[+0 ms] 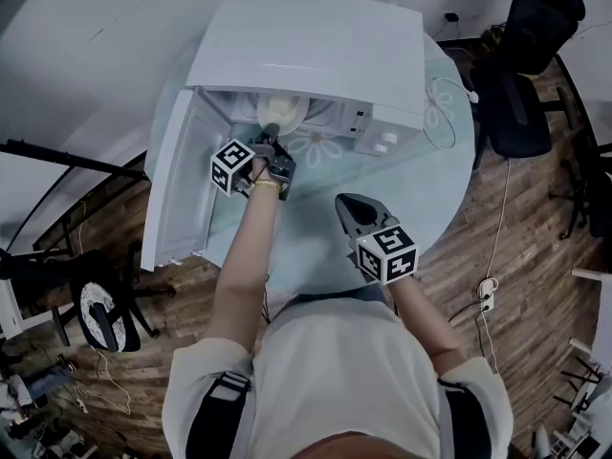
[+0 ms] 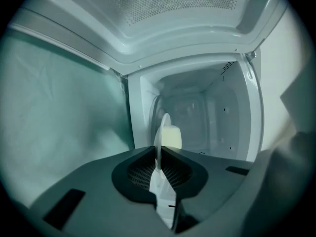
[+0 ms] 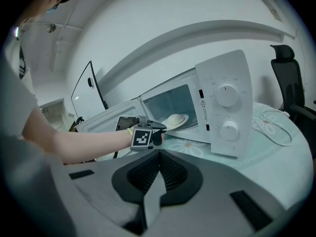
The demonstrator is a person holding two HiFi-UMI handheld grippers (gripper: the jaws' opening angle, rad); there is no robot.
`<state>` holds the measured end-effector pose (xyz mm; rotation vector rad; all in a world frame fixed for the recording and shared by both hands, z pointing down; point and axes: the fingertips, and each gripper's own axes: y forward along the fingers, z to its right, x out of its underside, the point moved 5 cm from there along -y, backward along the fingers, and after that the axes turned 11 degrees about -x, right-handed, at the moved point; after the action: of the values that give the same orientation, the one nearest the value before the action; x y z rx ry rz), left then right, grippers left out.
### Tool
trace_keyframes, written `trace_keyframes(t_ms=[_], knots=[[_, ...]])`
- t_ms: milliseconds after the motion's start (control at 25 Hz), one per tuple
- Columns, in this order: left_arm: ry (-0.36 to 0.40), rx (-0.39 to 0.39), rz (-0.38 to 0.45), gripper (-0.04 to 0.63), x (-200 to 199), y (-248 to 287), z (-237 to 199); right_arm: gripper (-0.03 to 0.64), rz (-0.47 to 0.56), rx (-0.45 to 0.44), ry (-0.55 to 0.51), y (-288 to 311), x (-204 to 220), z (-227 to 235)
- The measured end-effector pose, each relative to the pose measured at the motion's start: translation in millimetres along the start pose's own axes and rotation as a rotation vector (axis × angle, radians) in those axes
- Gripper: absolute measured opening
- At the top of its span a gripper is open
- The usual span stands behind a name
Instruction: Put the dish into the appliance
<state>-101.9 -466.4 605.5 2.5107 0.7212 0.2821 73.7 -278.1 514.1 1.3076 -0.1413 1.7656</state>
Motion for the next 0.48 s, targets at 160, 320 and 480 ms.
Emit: trace_keyframes(t_ms=[160,320,480], knots=[[-0.002,-0.010,0.006,0.040,-2.5,7.7,3.3,0.008,-0.005,0.001,0.009,0.5,2.3,1.2],[-0.007,-0.017,0.007,0.040,-2.8,13.3,6.4,0.008,-0.010,0.004,0.015,0.7,4.2,3.6],[0.004,-0.035,0.015,0.040,-5.5,17.5,8.9,0.008,-0.004,0.001,0.019,2.0,3.6,5.3]])
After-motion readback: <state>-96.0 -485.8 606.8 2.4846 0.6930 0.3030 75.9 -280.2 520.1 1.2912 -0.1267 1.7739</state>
